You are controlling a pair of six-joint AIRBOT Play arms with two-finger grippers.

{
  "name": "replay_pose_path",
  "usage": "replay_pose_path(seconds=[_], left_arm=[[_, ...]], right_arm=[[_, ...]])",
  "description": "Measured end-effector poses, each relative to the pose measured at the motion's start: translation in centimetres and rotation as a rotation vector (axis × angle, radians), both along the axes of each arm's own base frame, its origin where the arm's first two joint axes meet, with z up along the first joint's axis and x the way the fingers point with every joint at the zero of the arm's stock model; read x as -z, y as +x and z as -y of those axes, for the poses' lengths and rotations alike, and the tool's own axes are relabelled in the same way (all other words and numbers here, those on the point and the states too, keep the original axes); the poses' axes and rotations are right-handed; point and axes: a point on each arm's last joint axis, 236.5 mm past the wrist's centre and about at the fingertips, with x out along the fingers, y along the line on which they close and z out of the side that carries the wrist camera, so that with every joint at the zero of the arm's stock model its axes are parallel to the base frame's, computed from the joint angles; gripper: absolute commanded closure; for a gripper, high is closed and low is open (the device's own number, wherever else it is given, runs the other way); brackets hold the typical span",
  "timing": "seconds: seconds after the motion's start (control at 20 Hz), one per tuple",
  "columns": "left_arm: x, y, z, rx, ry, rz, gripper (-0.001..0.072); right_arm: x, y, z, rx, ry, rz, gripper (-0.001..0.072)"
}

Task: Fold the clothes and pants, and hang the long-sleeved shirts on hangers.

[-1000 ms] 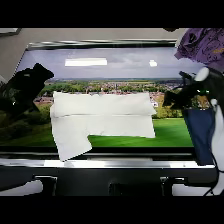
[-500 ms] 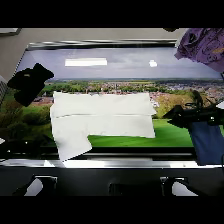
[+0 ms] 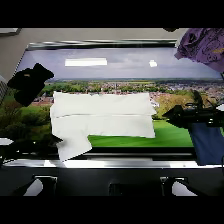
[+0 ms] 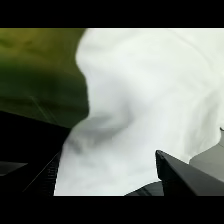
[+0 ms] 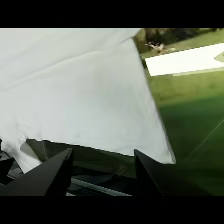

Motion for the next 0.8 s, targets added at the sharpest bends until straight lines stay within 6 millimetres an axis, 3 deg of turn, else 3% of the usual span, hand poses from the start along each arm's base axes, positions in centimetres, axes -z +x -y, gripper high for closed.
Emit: replay_pose_path(seconds=[0.1, 0.15, 0.3, 0.5, 0.8], left_arm=[[1.0, -0.1, 0.3, 0.031, 0.024, -0.011, 0.0589], [1.5, -0.1, 0.3, 0.043, 0.036, -0.015, 0.0688], [1.7, -0.1, 0.8, 0.056, 0.029, -0.019, 0.0688], [1.8, 0.0, 1.1, 0.061, 0.025, -0.021, 0.0688], [1.8, -0.1, 1.2, 0.065, 0.024, -0.023, 0.0688]], right_arm=[[-0.3, 0.1, -0.3, 0.005, 0.017, 0.002, 0.0257], [-0.4, 0.1, -0.4, 0.005, 0.025, -0.001, 0.0256], [-0.1, -0.4, -0.3, -0.004, 0.014, -0.019, 0.0250], [2.7, -1.8, 1.5, -0.006, -0.078, -0.106, 0.0232], [7.2, -3.5, -0.4, 0.015, 0.037, -0.227, 0.0237]])
